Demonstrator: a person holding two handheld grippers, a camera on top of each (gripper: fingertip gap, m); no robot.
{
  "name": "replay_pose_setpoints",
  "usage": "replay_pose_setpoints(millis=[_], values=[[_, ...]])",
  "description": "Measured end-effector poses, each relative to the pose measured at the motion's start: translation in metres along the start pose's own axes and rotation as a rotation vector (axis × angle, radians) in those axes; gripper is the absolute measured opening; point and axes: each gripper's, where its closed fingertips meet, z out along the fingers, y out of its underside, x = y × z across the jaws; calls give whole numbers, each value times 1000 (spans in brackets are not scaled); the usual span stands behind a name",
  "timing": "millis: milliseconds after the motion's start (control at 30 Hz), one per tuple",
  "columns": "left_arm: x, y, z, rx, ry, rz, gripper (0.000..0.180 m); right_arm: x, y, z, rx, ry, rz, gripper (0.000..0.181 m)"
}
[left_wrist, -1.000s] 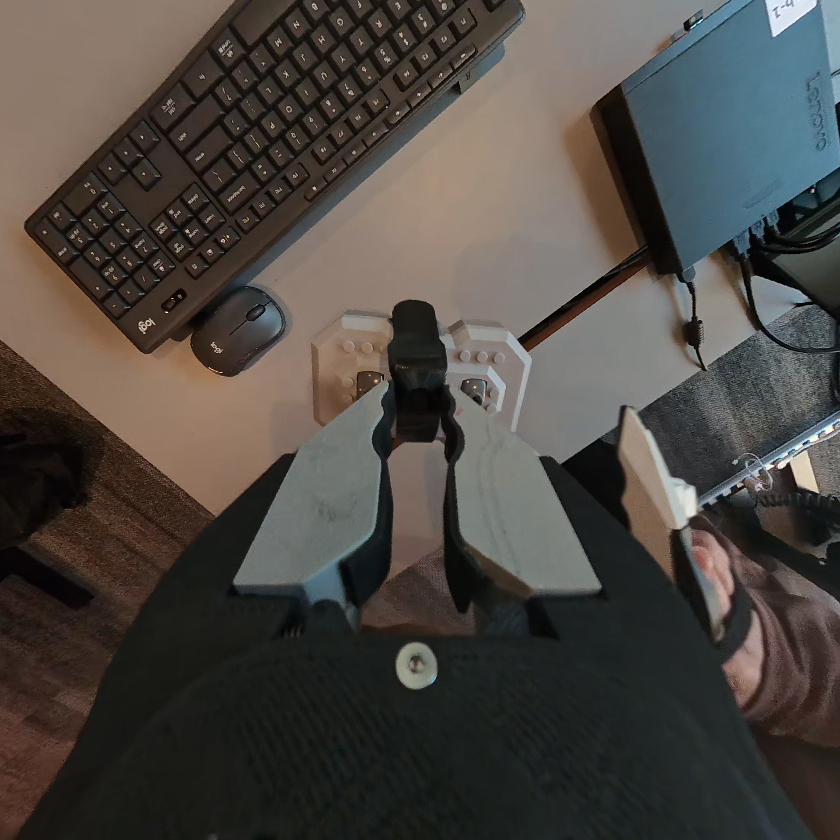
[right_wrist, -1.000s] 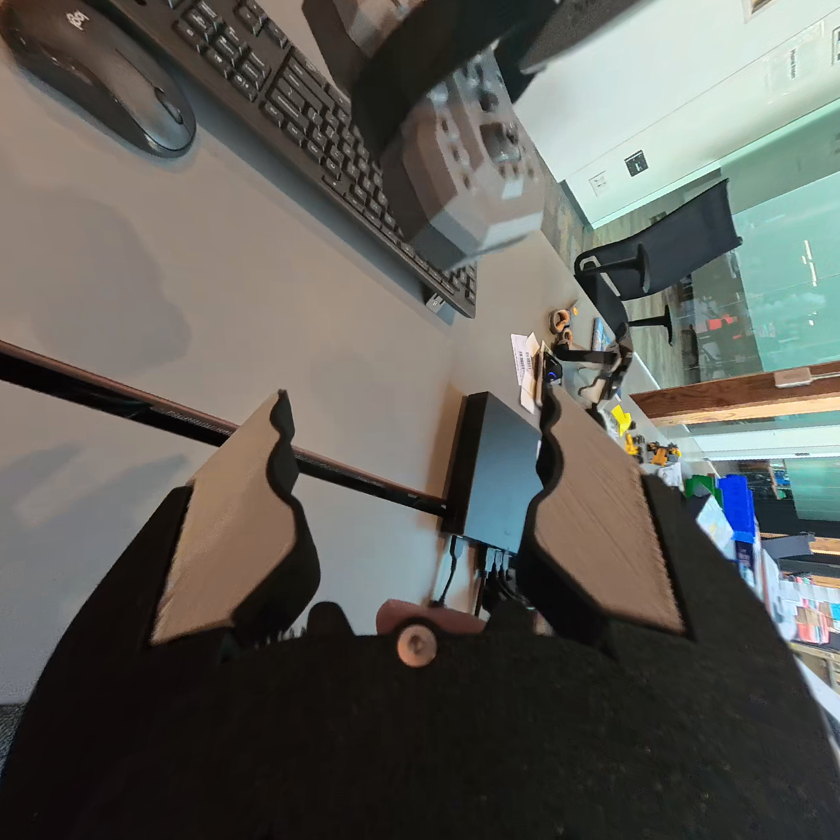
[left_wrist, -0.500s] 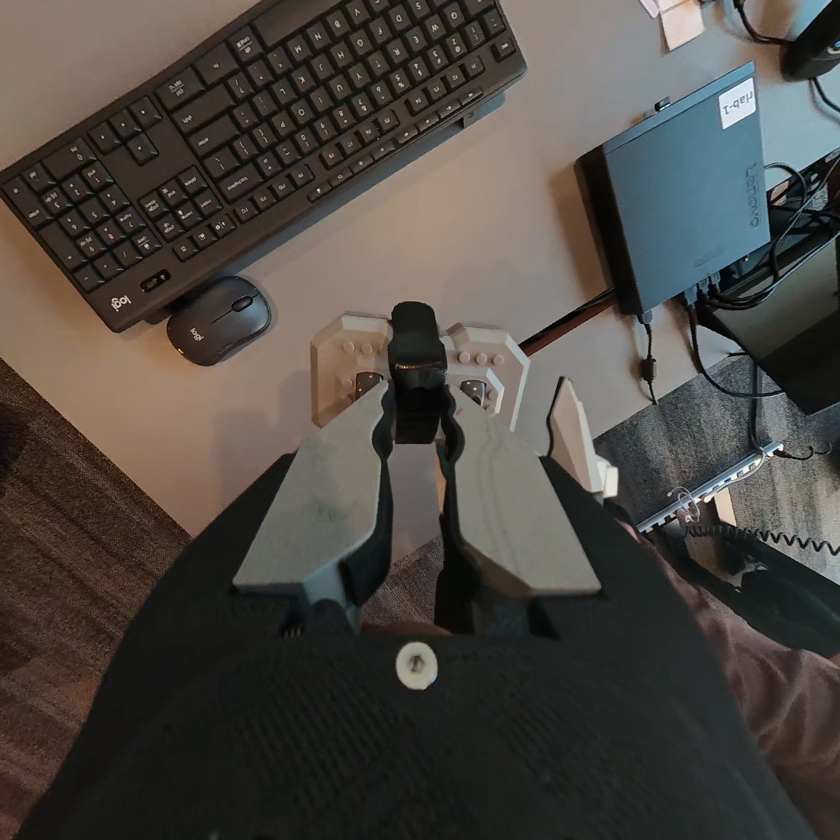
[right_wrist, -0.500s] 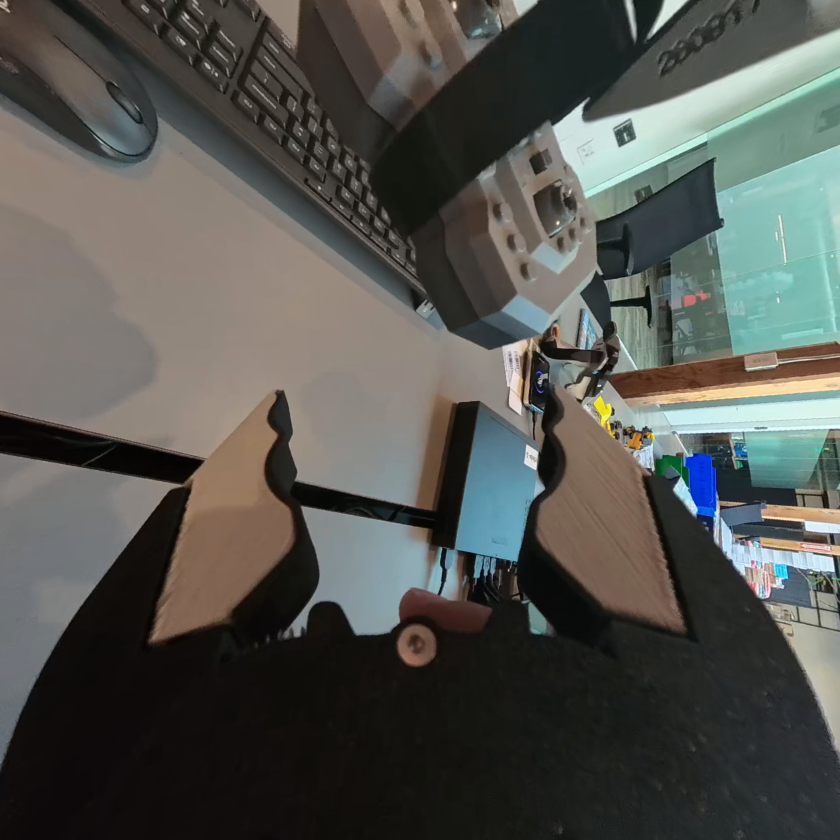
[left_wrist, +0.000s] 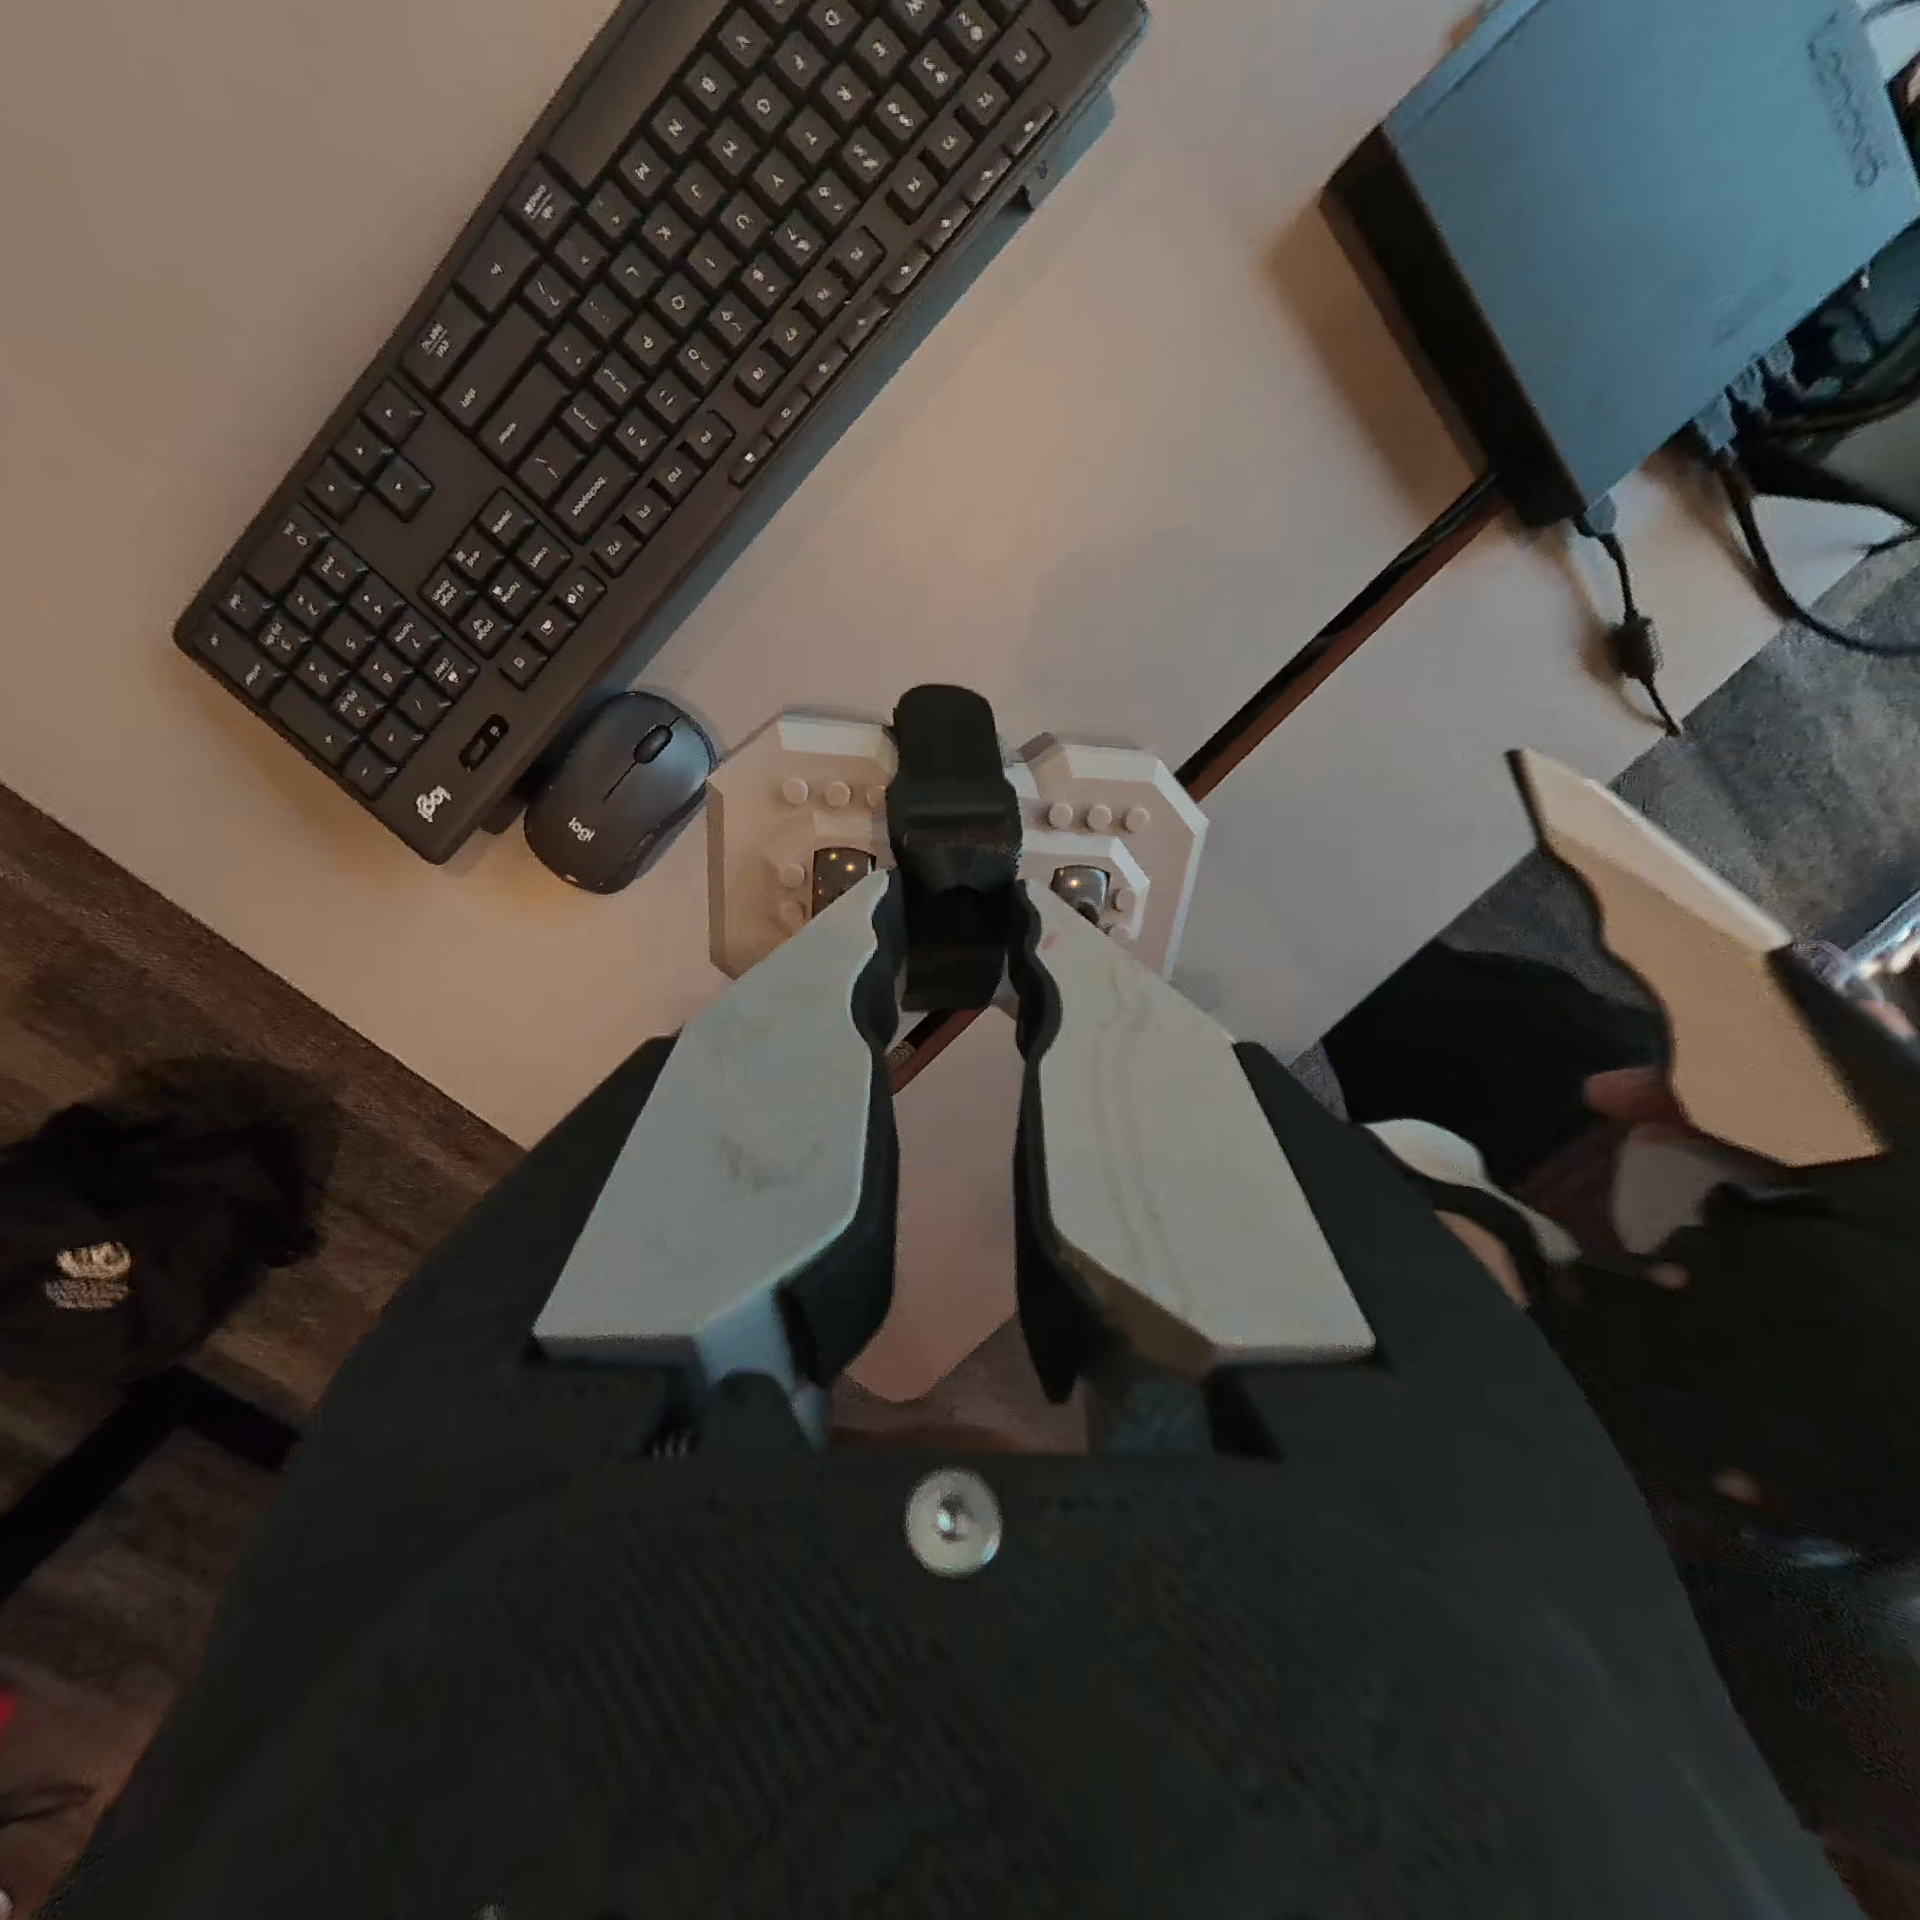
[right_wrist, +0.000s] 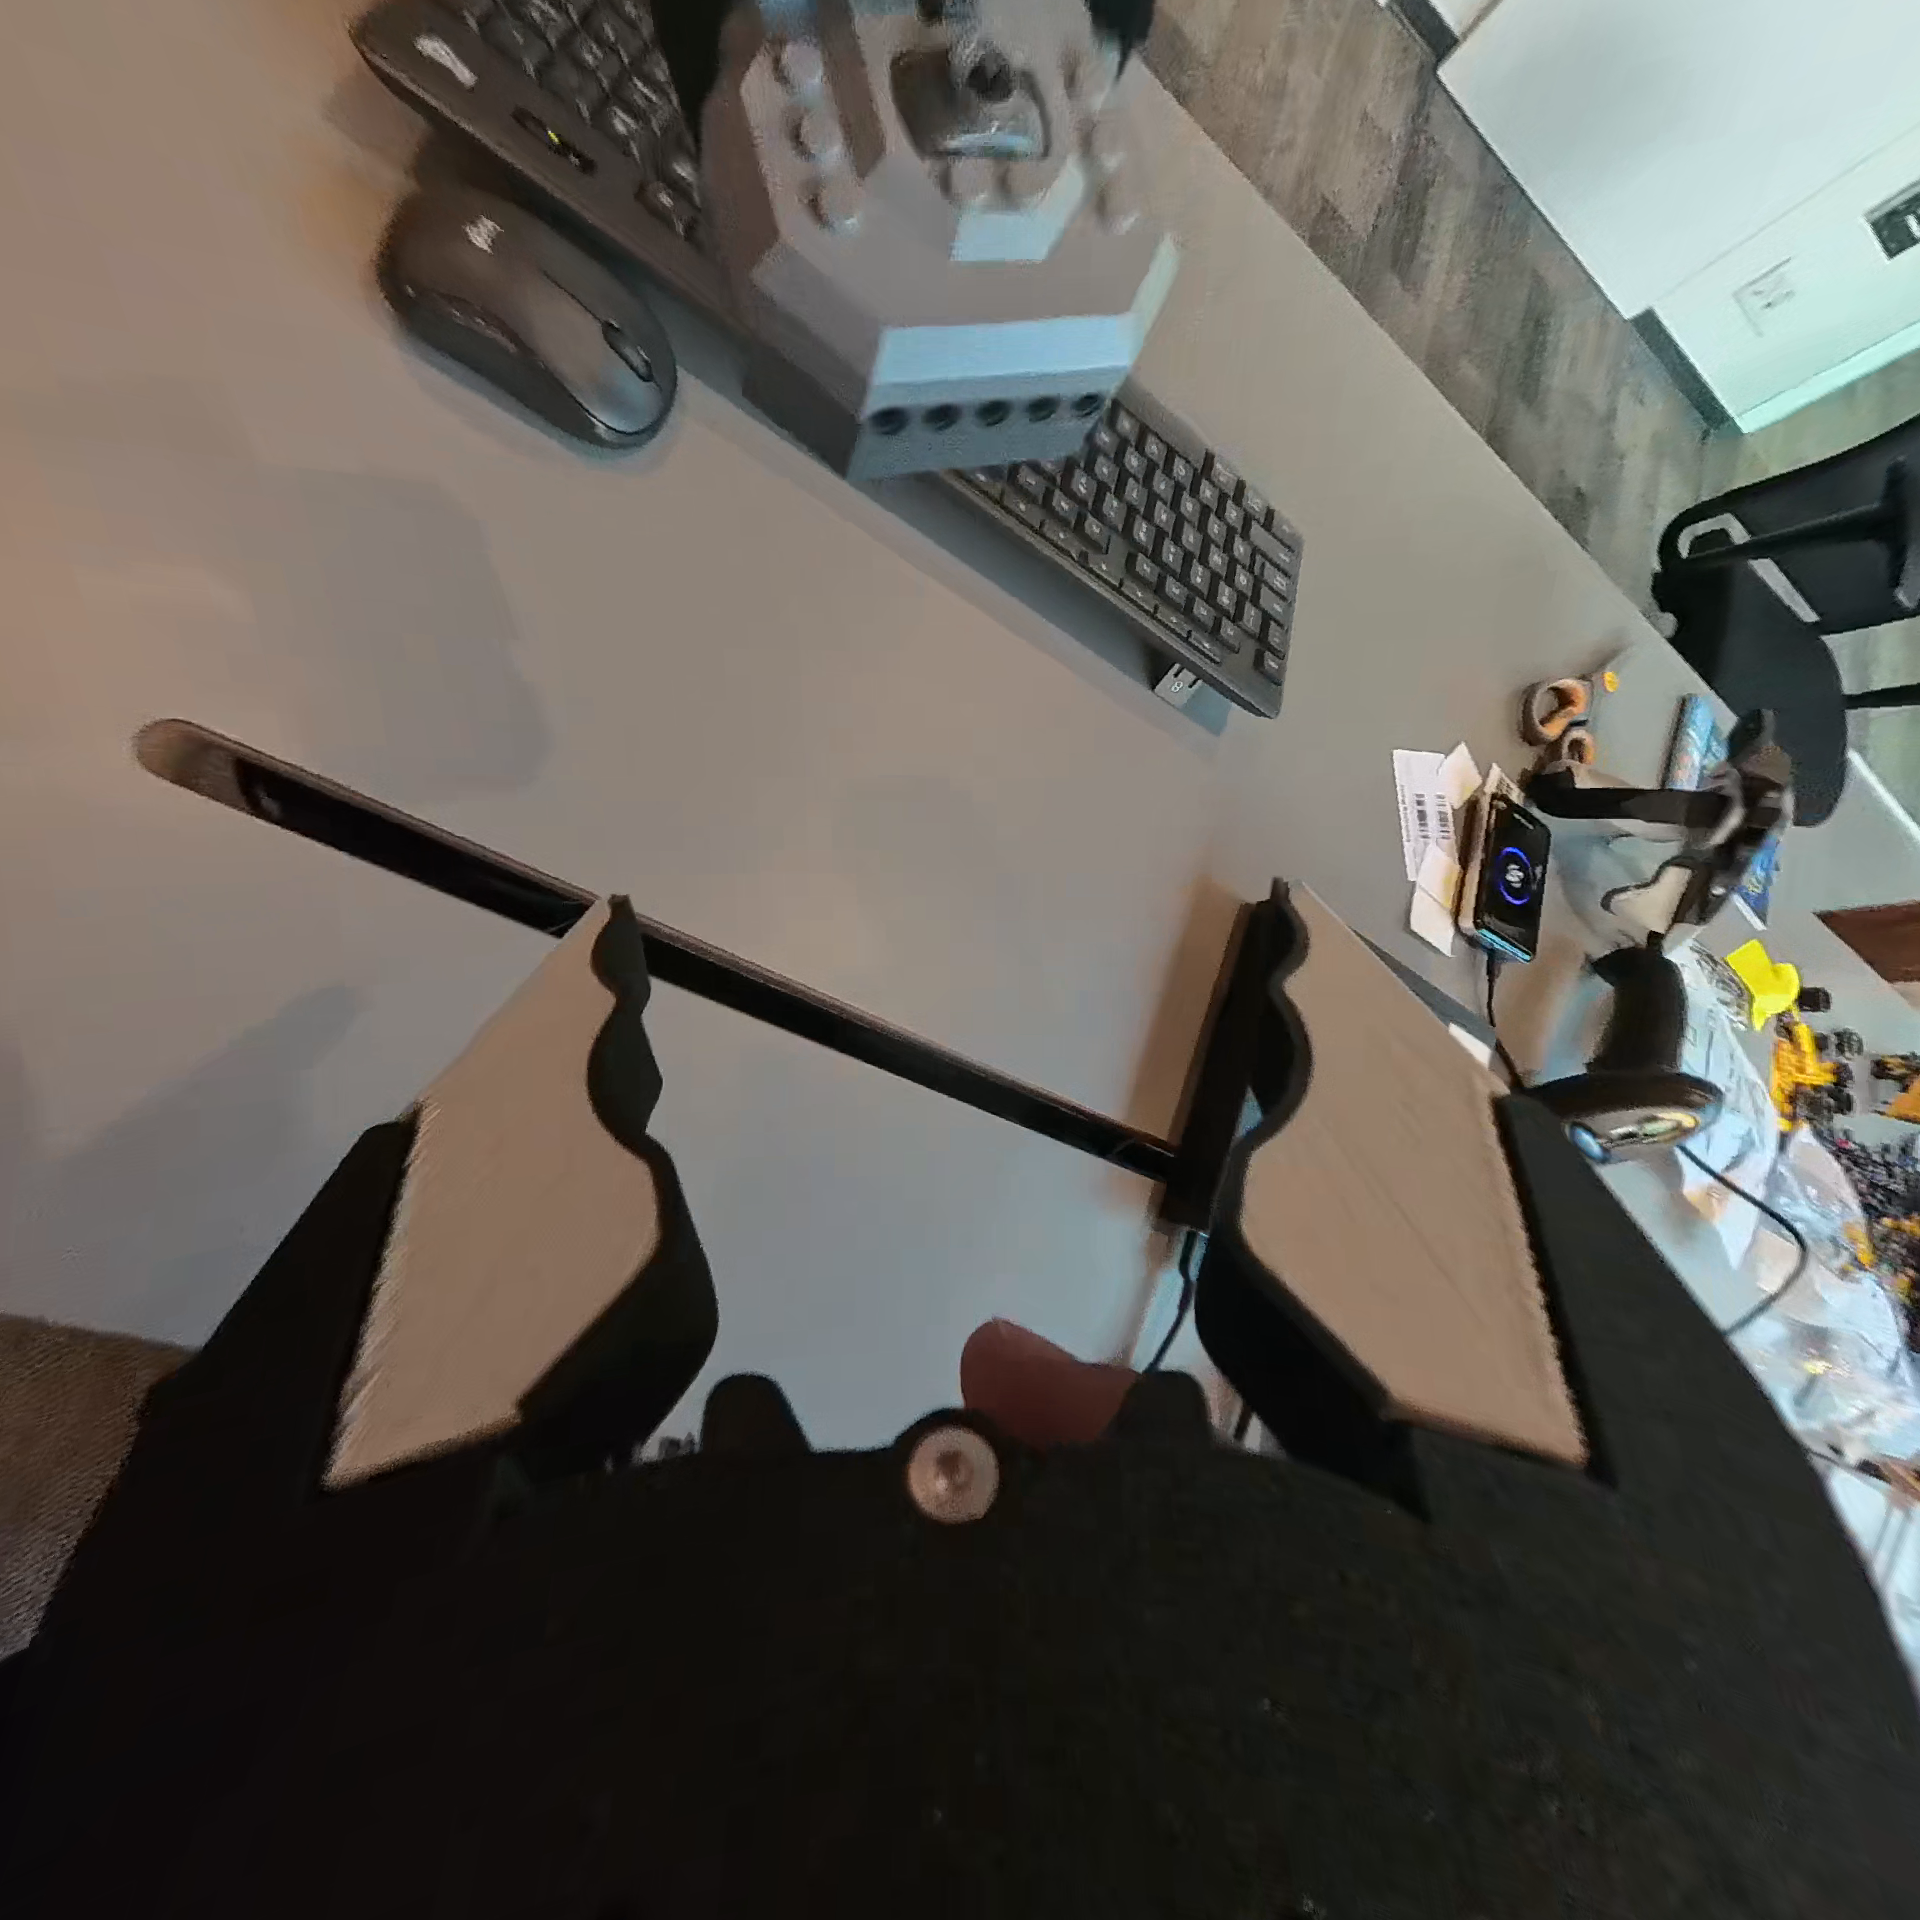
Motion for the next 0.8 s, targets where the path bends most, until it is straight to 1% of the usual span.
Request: replay_pose_setpoints(millis=[67,133,200,233,333,433,533,633,700,800], values=[[1,5,-3,-9,2,68,17,-3,-1,-13,27,-51,15,116],[4,9,-8,-11,-1,160,17,-16,0,-23,39,-160,32,118],[8,16,-17,-18,-17,280,17,-36,1,-33,58,-326,22,126],[11,20,-21,-21,-23,343,17,-44,2,-39,70,-411,4,127],[20,37,-31,-27,-72,566,17,-64,18,-61,66,-706,-95,123],[29,54,-37,-15,-123,777,17,-52,40,-66,3,-878,-131,124],[46,72,-40,-3,-113,944,17,-34,54,-78,-62,-1120,-174,123],[66,85,-41,20,-93,1046,17,-18,48,-94,-140,-1351,-187,118],[79,94,-39,22,-96,1098,17,-13,46,-102,-190,-1446,-276,117],[97,103,-37,23,-82,1150,17,-10,51,-108,-327,-1550,-432,117]])
